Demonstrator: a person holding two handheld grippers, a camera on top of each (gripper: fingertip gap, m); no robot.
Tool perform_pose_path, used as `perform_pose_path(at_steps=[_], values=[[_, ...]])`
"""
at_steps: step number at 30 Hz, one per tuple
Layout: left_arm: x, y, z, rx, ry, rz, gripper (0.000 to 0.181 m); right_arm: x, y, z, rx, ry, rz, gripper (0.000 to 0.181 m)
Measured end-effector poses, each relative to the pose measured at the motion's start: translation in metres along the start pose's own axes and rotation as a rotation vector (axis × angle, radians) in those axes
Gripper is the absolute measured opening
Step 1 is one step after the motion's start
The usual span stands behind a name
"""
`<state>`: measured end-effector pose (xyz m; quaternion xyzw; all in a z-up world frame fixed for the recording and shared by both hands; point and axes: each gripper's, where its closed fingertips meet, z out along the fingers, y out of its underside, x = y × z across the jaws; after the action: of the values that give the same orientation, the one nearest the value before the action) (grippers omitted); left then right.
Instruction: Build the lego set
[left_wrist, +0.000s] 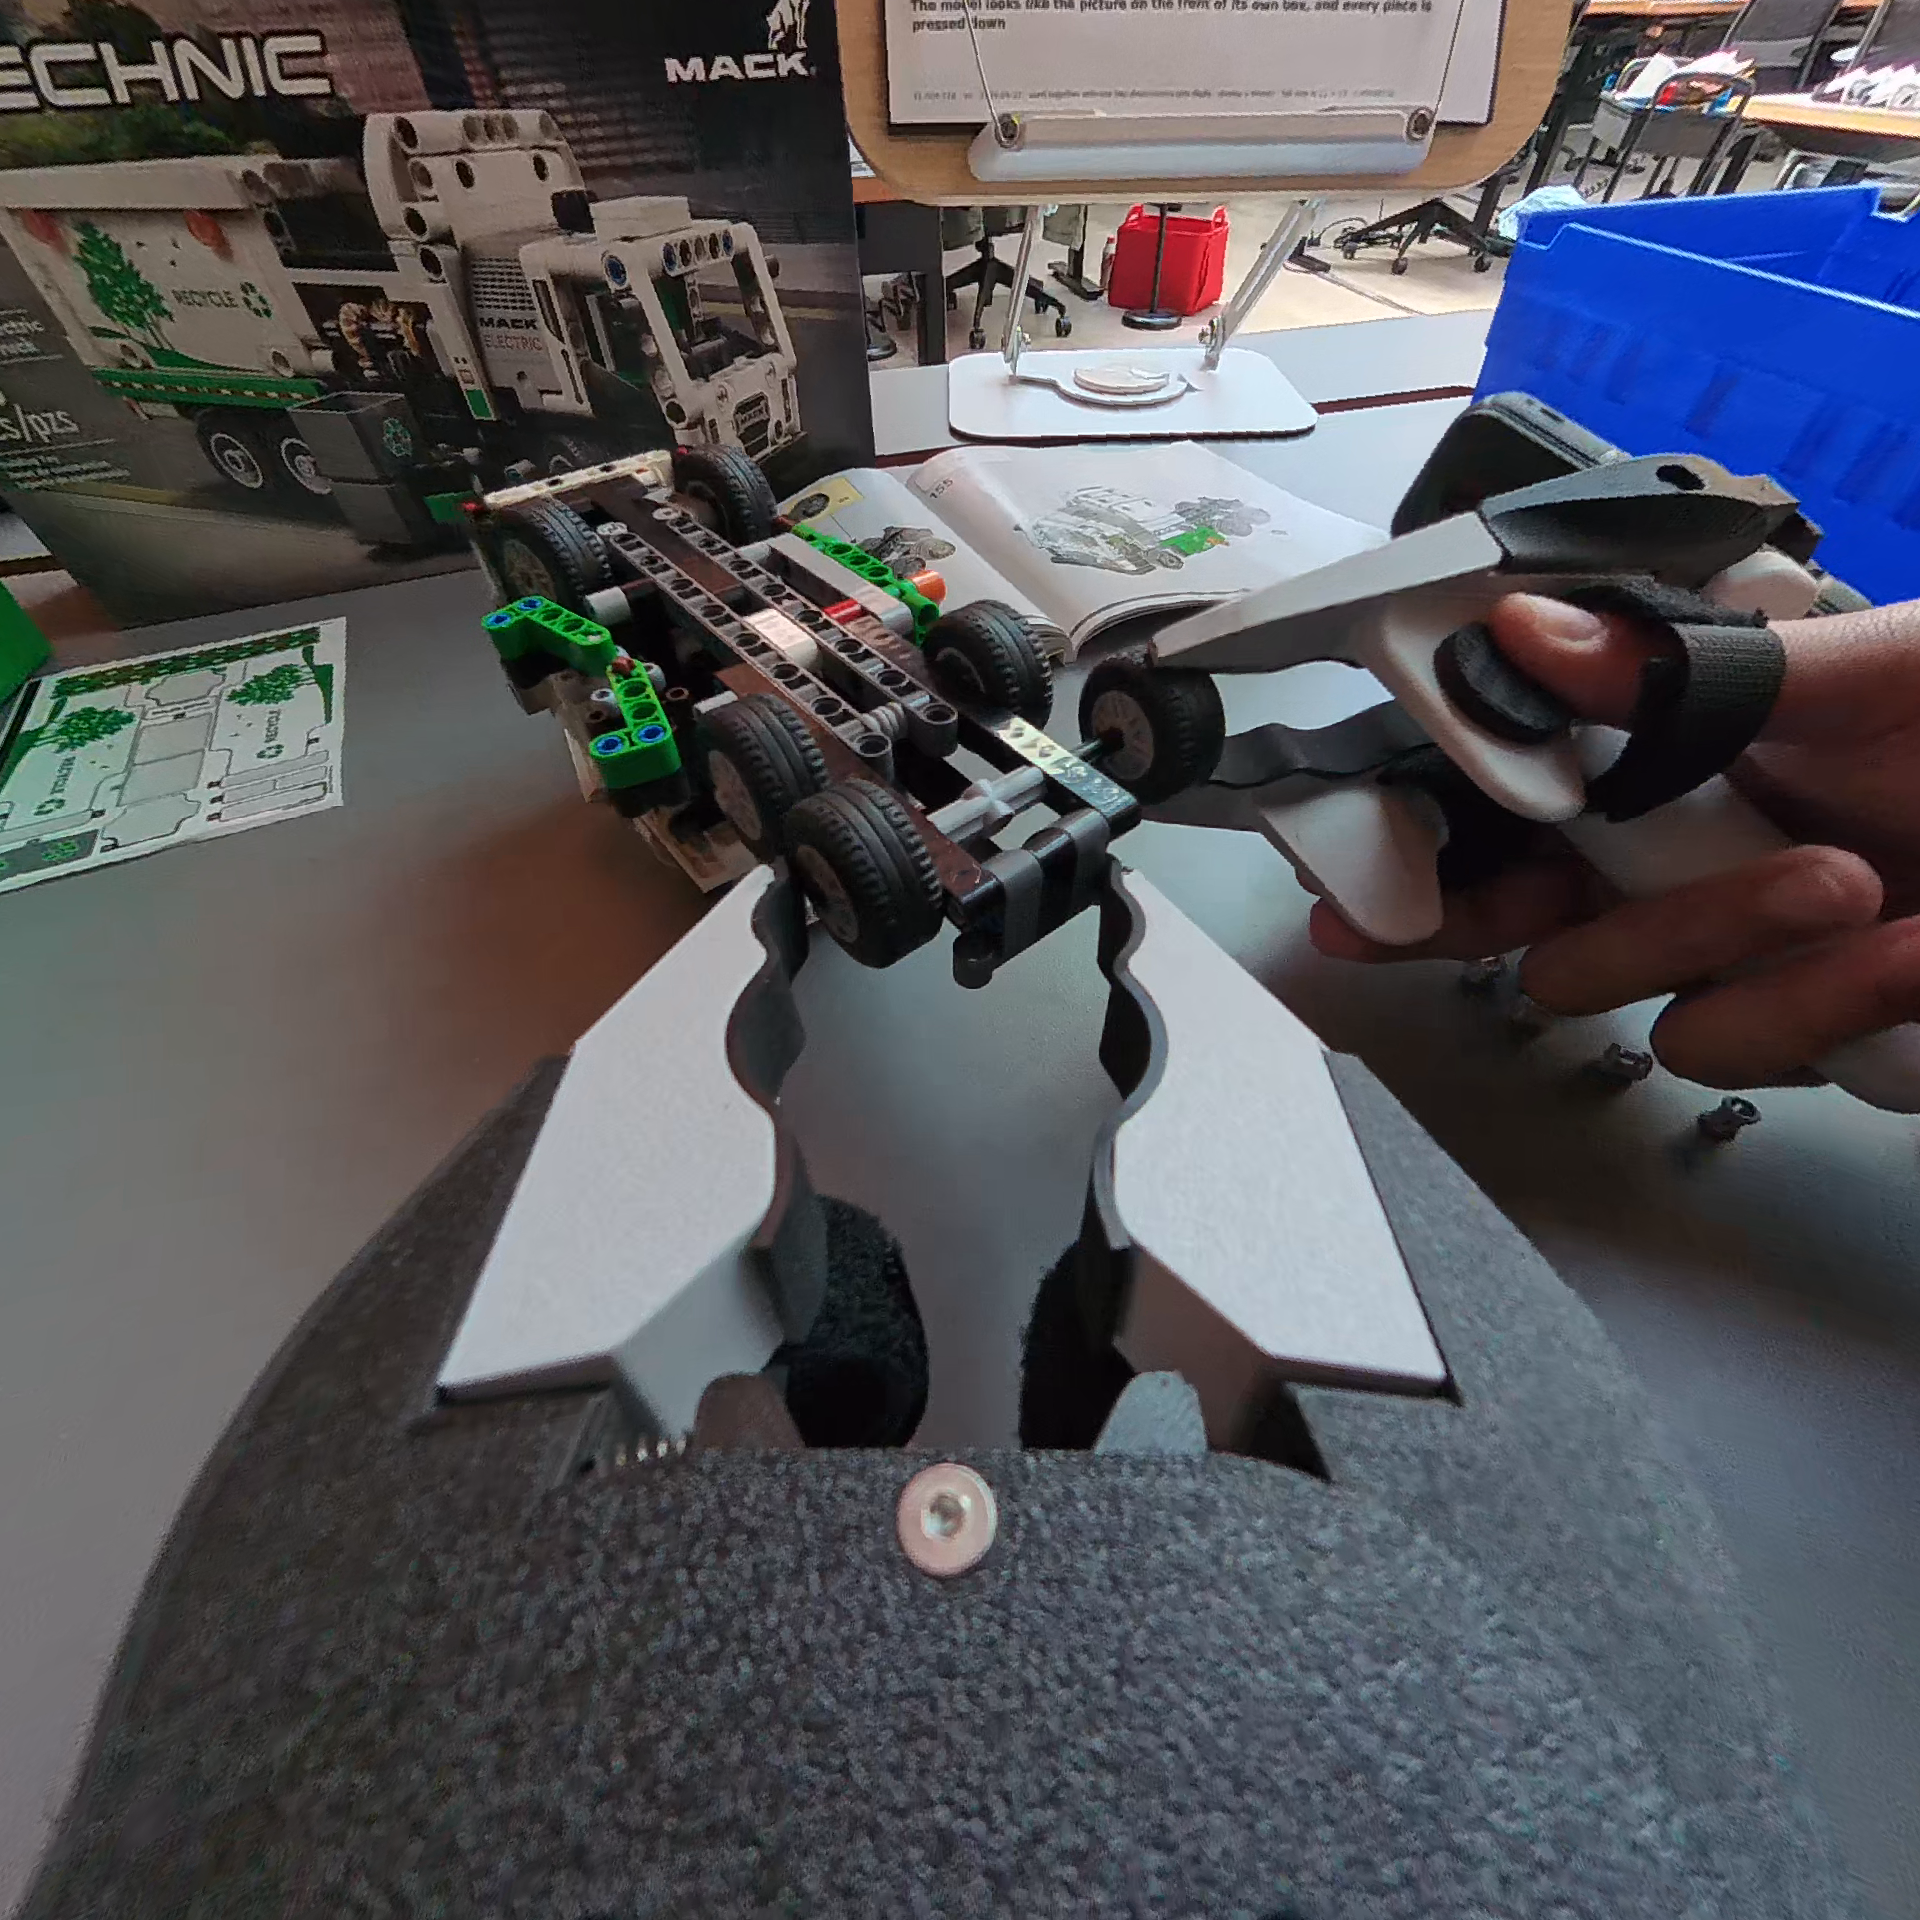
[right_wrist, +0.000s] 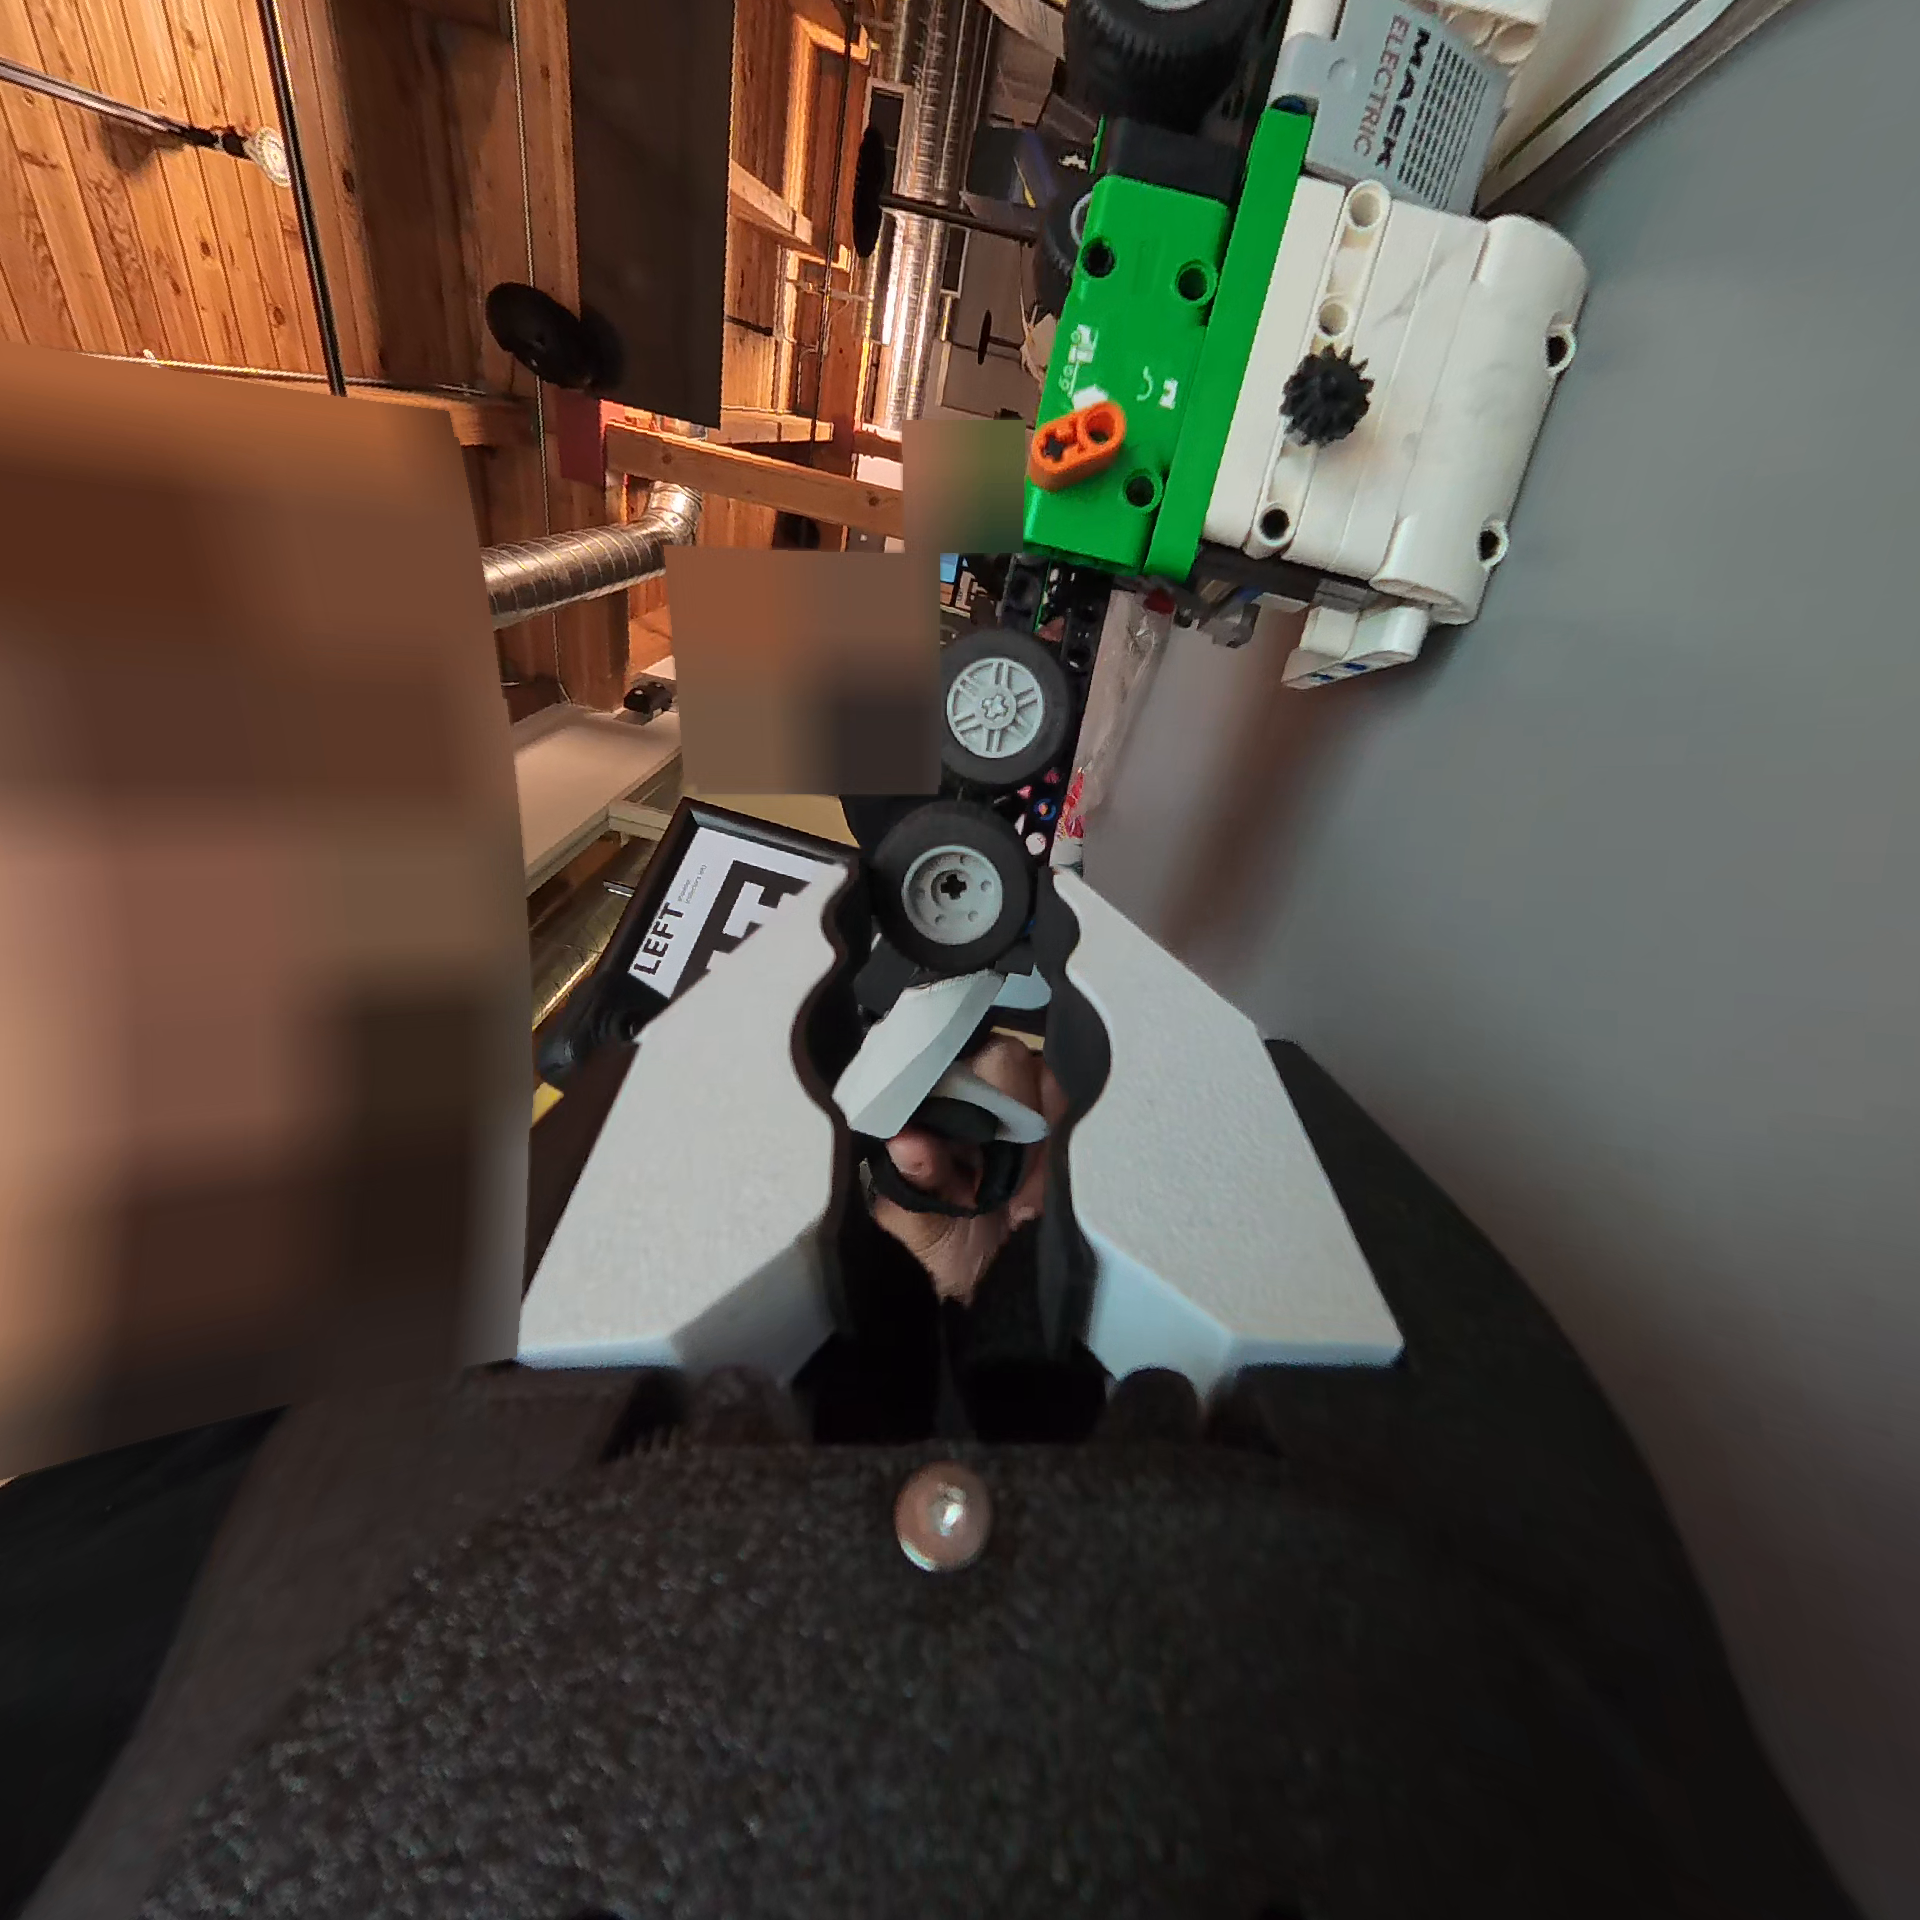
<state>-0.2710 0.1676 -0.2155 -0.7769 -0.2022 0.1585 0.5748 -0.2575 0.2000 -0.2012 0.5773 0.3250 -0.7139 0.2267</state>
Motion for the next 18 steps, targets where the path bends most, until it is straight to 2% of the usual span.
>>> perform_pose_path(at_steps=[7, 13, 18], values=[[0.0002, -0.0003, 0.0000, 0.003, 0.005, 0.008, 0.055, -0.0007, 0.0002, 0.0010, -0.041, 0.007, -0.013, 0.031], [0.0005, -0.0012, 0.0013, 0.007, 0.050, 0.034, 0.055, -0.0002, 0.0041, 0.0049, -0.197, 0.013, -0.024, 0.031], [-0.0002, -0.0015, 0.0022, 0.007, 0.041, 0.037, 0.055, 0.0004, 0.0044, 0.0090, -0.222, 0.014, -0.022, 0.031]])
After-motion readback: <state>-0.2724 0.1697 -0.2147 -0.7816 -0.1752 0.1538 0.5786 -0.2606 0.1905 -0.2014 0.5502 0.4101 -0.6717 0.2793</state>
